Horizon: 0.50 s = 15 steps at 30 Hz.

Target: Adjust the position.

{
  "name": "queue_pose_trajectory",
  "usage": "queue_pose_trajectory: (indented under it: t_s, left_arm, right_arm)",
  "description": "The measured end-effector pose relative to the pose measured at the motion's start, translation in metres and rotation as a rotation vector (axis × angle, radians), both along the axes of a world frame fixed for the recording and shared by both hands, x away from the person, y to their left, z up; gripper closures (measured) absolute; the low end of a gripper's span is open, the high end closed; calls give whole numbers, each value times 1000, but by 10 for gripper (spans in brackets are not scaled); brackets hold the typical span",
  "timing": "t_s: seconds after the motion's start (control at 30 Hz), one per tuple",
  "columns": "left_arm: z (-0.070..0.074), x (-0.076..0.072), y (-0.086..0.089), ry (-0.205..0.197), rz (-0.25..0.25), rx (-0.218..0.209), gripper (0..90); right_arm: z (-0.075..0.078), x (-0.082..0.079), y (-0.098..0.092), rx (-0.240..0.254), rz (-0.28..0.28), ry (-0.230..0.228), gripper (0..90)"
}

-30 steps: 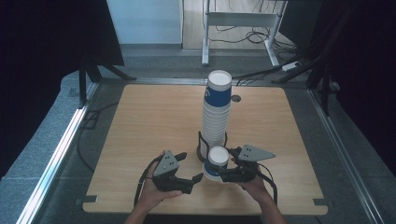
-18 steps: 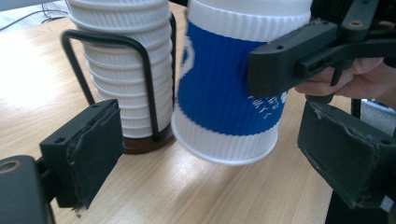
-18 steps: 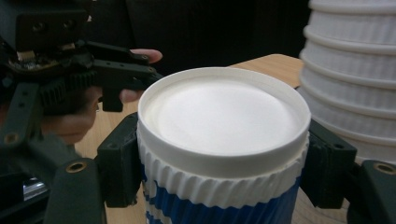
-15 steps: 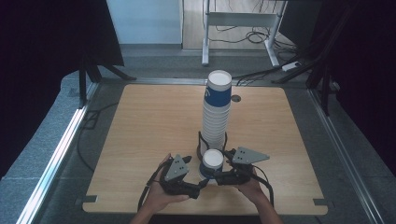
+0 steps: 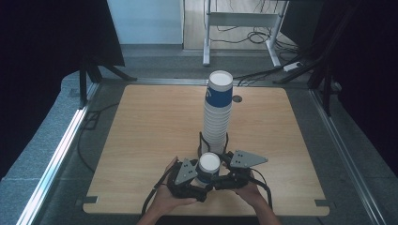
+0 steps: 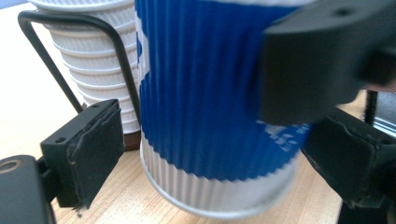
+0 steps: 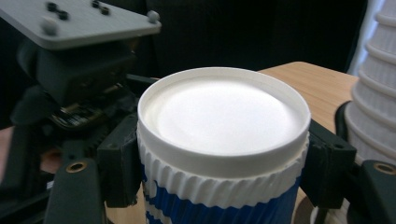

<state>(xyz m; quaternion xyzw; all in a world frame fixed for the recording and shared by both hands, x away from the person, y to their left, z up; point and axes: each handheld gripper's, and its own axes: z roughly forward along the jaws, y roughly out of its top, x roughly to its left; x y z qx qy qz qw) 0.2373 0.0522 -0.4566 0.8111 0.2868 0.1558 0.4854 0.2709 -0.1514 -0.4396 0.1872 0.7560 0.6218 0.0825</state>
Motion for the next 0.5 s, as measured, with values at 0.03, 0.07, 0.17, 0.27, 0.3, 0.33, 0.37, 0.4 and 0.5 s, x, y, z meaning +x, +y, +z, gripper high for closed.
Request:
queue_pose_trajectory:
  t_s: [0.03,0.07,0.17,0.27,0.3,0.33,0.37,0.4,0.5]
  left_arm:
    - [-1,0,0,3,0,-1,79]
    - [-1,0,-1,3,-1,-2,80]
    - [-2,-1,-2,-10,0,-9,102]
    - [-3,-3,-3,-32,-15,-13,147]
    - [-3,-3,-3,-36,-17,-9,165]
    - [-3,-3,-3,-39,-16,-5,168]
    - [-3,-3,-3,-42,-19,-2,171]
    - [-3,-3,-3,-42,-21,-1,177]
    - [-4,-2,-2,-44,-23,10,187]
  right_arm:
    - [0,0,0,4,5,0,273]
    - [0,-1,1,9,9,2,273]
    - [1,-2,1,13,9,2,273]
    - [2,-3,2,11,6,-1,273]
    - [2,-2,2,7,7,-3,272]
    - [2,-2,2,6,9,-1,271]
    - [1,-2,2,5,10,1,271]
    - [1,-2,1,5,10,4,270]
    - [0,0,1,4,12,15,267]
